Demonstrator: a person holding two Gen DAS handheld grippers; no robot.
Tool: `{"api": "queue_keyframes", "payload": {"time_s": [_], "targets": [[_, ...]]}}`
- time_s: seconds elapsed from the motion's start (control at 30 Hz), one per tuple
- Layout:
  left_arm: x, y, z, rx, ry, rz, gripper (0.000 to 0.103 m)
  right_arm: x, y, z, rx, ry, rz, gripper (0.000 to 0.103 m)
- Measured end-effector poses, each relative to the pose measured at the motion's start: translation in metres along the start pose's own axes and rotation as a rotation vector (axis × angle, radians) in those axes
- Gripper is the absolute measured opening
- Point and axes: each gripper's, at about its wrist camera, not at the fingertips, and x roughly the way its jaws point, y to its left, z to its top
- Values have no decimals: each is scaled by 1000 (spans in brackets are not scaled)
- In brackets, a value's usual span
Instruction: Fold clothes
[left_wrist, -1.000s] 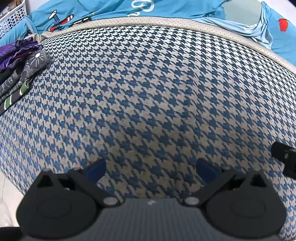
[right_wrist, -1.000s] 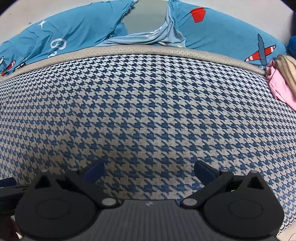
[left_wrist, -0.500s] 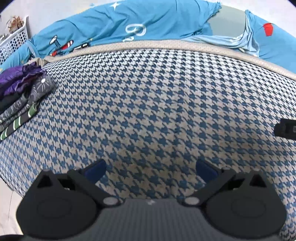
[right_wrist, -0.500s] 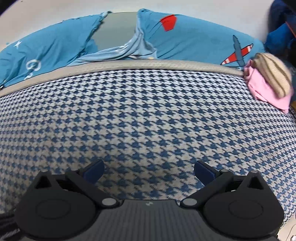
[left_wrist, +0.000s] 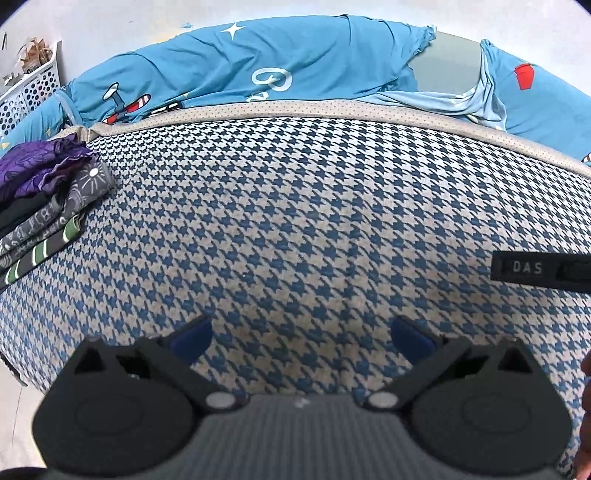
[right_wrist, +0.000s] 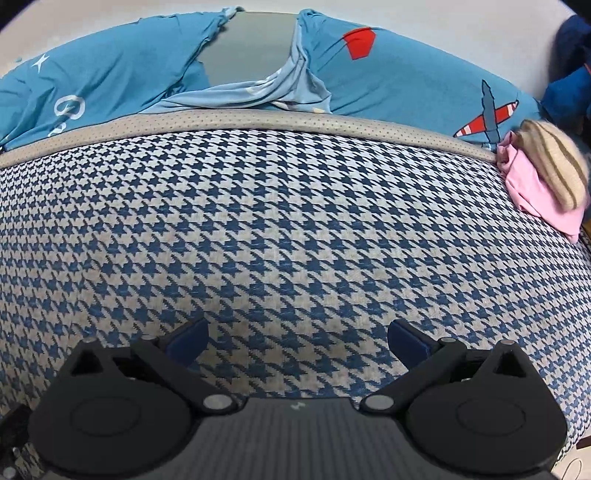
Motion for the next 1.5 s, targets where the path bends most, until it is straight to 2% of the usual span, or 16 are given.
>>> {"api": "queue_keyframes", "payload": {"time_s": [0.23, 0.33, 0.53, 0.77, 1.13, 1.5], "targets": [[-6, 4, 3, 12, -50, 61, 103, 1, 15, 1, -27, -10, 3, 103], [-5, 13, 8, -13, -40, 63, 103, 3, 21, 0, -37, -2, 12, 103], [0, 42, 12, -107, 13, -21, 103, 7, 30, -1, -52, 12, 23, 103], [8, 54, 5, -135, 79, -50, 103, 11, 32, -1, -69, 12, 7, 103], [23, 45, -13, -61, 186, -66, 103, 23, 24, 8, -64, 11, -24, 103], [24, 46, -13, -55, 191, -52, 103, 29, 31, 10, -87, 21, -16, 103]]}}
